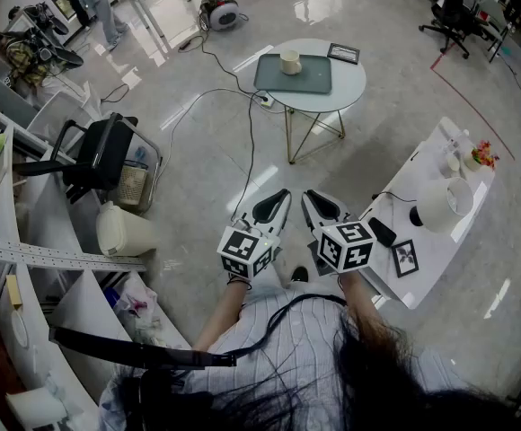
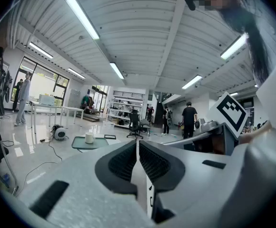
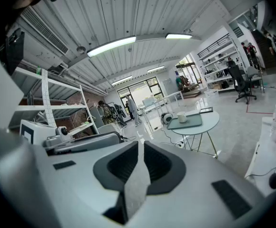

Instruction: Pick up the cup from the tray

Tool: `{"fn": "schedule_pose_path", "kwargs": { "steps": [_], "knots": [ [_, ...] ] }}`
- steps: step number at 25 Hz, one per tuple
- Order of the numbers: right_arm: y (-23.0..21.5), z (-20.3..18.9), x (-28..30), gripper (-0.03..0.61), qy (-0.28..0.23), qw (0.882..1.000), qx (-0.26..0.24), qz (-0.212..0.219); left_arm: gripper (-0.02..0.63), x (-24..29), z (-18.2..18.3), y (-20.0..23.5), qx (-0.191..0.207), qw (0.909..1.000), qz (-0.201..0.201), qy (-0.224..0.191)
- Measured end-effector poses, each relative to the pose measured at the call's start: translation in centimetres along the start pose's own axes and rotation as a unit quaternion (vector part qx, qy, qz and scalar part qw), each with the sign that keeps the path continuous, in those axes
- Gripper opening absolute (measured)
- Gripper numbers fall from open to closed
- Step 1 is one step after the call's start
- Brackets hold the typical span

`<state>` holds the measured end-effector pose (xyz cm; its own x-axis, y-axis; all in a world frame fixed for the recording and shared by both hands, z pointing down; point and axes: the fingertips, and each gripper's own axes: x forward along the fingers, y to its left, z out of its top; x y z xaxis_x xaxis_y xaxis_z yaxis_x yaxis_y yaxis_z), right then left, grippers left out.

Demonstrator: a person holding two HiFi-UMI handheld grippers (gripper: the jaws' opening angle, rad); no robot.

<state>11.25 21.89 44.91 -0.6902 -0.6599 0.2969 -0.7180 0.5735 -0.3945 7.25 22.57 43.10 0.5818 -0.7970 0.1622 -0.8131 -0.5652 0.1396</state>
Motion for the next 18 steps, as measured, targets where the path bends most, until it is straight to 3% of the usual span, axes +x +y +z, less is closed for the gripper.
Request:
{"fn": "schedule_pose_path", "kwargs": {
  "steps": [18],
  "knots": [
    [-0.08, 0.59, -0.18, 0.057, -0.017, 1.000, -0.010, 0.022, 0.014, -0.44, -0.22, -0.26, -0.003, 0.9999, 0.012, -0.002]
  ]
}}
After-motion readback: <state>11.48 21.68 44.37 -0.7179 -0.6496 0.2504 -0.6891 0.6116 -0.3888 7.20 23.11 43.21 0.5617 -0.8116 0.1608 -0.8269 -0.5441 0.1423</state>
